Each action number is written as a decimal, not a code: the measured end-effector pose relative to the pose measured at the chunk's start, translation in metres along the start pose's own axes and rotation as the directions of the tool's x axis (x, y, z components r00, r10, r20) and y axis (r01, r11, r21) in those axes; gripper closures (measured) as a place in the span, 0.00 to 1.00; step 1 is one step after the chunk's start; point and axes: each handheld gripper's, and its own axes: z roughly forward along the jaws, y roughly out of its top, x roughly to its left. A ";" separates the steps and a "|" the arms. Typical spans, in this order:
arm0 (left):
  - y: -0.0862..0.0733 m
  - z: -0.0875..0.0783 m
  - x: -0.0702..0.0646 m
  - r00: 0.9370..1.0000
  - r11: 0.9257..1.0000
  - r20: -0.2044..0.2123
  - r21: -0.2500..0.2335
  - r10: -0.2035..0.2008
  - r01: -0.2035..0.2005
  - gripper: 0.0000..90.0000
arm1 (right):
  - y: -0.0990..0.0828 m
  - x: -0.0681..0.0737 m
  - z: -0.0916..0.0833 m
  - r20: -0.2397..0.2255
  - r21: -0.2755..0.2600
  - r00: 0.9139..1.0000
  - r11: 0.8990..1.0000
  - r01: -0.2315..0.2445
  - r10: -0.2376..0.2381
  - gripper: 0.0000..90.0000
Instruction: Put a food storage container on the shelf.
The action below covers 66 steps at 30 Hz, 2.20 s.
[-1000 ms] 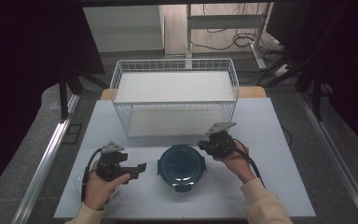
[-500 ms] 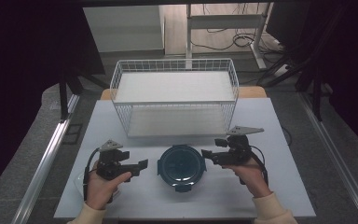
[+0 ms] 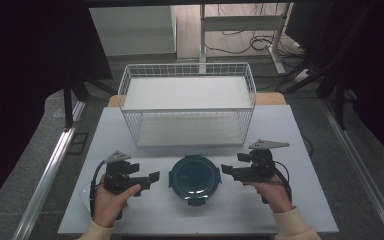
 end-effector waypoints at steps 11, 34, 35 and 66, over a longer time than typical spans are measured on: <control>0.002 0.009 -0.005 0.999 1.000 0.047 0.013 -0.020 0.019 0.13 | -0.002 0.000 0.001 -0.021 0.025 0.999 0.999 -0.031 0.032 0.17; 0.010 0.060 -0.026 0.985 0.985 0.126 0.142 -0.117 0.098 0.06 | -0.007 0.004 0.022 -0.103 0.096 0.985 0.987 -0.127 0.137 0.10; 0.008 0.062 -0.026 0.985 0.984 0.125 0.150 -0.120 0.101 0.06 | -0.007 0.004 0.022 -0.104 0.098 0.985 0.987 -0.127 0.137 0.10; 0.000 0.104 -0.007 0.940 0.935 0.190 0.274 -0.282 0.225 0.05 | -0.022 0.001 0.050 -0.138 0.169 0.959 0.960 -0.225 0.249 0.08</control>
